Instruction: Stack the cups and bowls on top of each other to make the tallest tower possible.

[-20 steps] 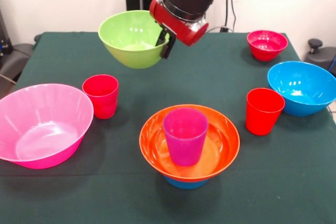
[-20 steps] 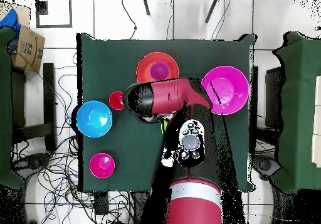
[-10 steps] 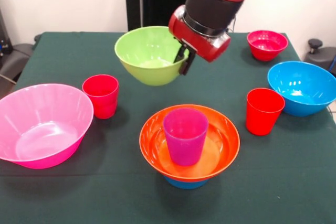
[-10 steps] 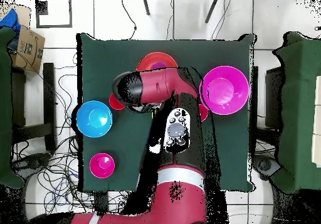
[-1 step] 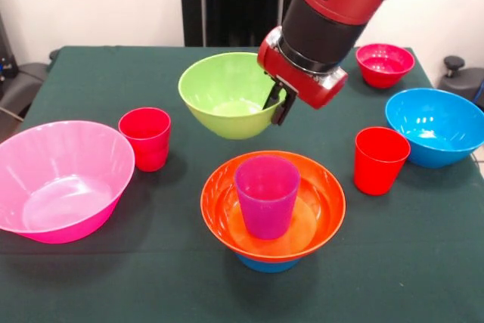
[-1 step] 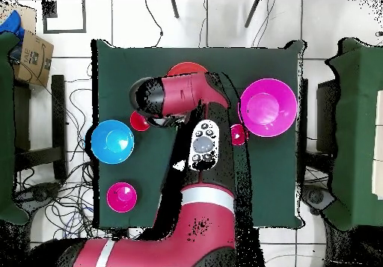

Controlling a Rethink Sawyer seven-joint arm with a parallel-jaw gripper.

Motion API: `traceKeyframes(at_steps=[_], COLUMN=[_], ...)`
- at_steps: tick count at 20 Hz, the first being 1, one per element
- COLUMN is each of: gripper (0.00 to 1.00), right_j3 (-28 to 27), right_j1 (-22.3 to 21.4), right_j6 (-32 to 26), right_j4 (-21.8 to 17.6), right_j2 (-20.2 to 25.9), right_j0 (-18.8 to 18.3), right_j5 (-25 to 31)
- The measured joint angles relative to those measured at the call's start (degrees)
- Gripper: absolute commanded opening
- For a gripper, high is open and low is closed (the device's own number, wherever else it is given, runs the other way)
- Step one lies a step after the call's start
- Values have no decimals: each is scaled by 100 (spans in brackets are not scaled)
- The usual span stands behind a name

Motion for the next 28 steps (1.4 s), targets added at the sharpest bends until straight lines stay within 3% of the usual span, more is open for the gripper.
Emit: traceKeyframes(at_steps=[15, 28], gripper=[0, 0], right_j3=[-516, -1442], right_j1=[-44, 19], right_j6=[0, 0], right_j4=[422, 636], right_j2=[-182, -191], right_j0=[-37, -46], right_j5=[1416, 1861])
